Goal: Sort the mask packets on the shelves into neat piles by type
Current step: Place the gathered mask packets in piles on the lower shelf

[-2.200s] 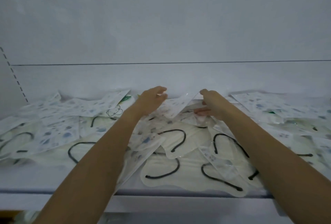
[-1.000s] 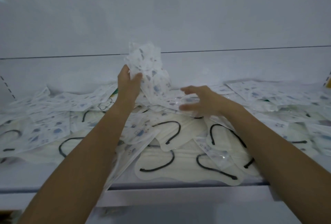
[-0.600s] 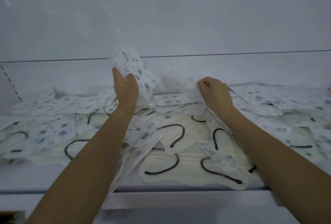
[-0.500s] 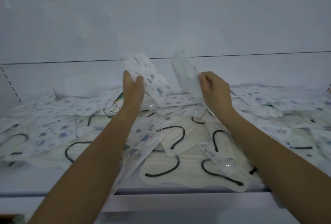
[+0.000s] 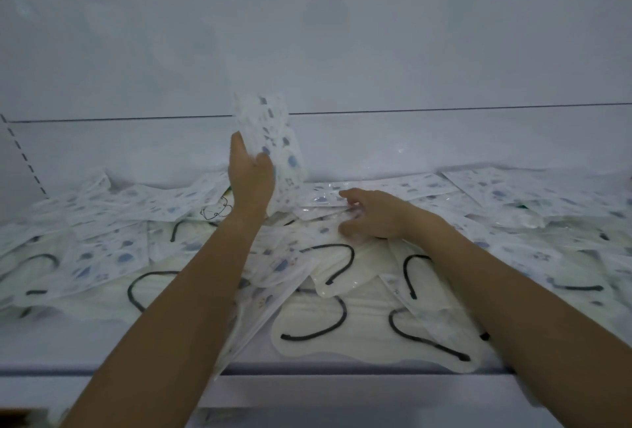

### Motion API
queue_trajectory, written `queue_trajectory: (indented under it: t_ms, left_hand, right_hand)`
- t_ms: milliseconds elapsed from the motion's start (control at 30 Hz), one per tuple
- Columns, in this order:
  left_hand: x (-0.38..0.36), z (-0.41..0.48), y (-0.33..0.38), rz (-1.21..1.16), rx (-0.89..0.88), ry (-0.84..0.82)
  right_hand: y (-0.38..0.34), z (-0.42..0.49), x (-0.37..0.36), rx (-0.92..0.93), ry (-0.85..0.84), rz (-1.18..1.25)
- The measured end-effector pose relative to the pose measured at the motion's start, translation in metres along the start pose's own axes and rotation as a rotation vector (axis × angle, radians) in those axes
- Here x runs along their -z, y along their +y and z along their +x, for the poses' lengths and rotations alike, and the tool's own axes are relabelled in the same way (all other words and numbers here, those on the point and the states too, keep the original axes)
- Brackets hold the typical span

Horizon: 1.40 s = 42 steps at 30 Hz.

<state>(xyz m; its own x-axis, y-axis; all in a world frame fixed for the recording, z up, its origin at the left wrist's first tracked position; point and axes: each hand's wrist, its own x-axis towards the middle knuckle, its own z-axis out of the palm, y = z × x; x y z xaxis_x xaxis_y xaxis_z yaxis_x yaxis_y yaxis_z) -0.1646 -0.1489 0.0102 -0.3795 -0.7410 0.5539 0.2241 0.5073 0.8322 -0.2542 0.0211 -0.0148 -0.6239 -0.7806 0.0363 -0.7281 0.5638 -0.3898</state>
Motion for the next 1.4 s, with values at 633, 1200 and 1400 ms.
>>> queue_trajectory:
  t_ms: [633, 1200, 1400]
  left_hand:
    - [-0.013, -0.007, 0.001, -0.42, 0.211, -0.155]
    - [-0.011, -0.014, 0.006, -0.529, 0.343, -0.4]
    - [-0.018, -0.027, 0.008, -0.212, 0.071, -0.587]
  right_hand:
    - [-0.018, -0.004, 0.011, 0.161, 0.899, 0.496]
    - [-0.01, 0.0, 0.011, -0.08, 0.578, 0.57]
    - [-0.009, -0.001, 0.005, -0.117, 0.616, 0.429]
